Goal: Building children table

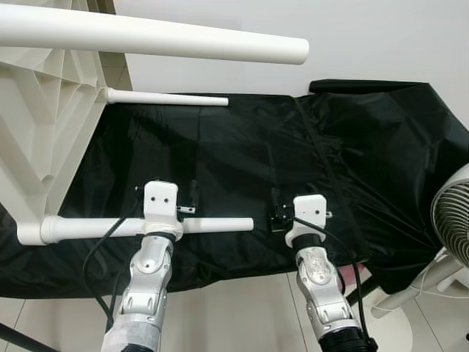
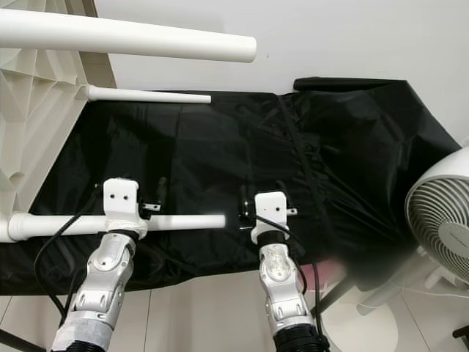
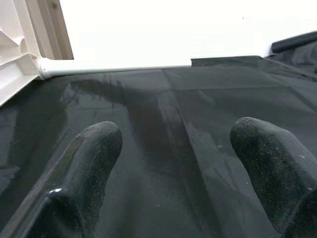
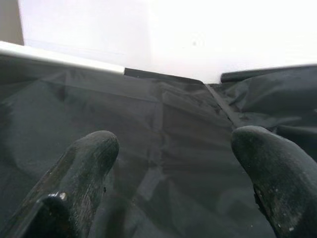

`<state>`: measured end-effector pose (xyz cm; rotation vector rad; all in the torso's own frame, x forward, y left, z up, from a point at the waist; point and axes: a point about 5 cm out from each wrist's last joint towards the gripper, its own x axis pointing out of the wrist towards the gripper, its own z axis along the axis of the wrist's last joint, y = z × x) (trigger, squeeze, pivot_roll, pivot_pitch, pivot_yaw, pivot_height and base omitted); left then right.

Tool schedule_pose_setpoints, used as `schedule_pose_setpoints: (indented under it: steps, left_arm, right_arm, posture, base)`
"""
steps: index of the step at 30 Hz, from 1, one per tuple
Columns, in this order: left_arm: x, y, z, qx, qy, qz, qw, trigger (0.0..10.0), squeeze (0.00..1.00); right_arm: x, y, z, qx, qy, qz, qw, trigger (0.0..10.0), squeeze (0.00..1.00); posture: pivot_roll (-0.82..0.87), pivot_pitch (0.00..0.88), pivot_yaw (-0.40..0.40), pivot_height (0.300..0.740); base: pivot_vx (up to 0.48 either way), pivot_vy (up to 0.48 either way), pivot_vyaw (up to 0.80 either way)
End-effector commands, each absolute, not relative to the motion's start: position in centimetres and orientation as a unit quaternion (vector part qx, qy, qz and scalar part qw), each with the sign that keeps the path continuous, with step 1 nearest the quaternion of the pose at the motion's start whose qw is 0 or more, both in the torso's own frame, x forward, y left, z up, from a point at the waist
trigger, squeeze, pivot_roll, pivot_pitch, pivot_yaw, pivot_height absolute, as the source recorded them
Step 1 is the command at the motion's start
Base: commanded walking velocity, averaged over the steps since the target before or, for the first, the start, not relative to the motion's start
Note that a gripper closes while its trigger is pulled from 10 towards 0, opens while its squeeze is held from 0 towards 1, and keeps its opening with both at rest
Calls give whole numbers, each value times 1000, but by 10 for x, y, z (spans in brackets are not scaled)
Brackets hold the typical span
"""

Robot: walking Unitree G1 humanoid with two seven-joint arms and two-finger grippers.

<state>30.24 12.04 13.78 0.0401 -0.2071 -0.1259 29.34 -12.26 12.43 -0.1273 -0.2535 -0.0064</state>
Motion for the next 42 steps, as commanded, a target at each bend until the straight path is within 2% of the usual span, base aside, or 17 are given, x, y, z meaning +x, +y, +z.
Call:
schedule_pose_setpoints:
  steps: [1, 9, 20, 42]
  left_arm:
    - [303, 123, 136, 16, -100, -44, 994, 10000, 0]
    - [303, 123, 136, 16, -98, -44, 994, 10000, 0]
    - [304, 123, 134, 13, -93, -42, 995, 10000, 0]
    - [305, 123, 136, 15, -95, -44, 994, 10000, 0]
  right_arm:
    - [295, -120, 125, -63, -123, -1, 990, 10000, 0]
    - [295, -119, 125, -56, -126, 0, 990, 10000, 0]
    - [294, -120, 125, -46, -127, -2, 991, 10000, 0]
    - [297, -119, 125, -45, -127, 1, 991, 10000, 0]
  posture:
    - [33, 25, -2, 740]
    - [34, 26, -1, 740]
    - [34, 23, 0, 740]
    - [38, 16, -4, 740]
  base:
    - [0, 0, 800]
    - [0, 0, 792]
    - [0, 0, 0]
    - [0, 350, 0]
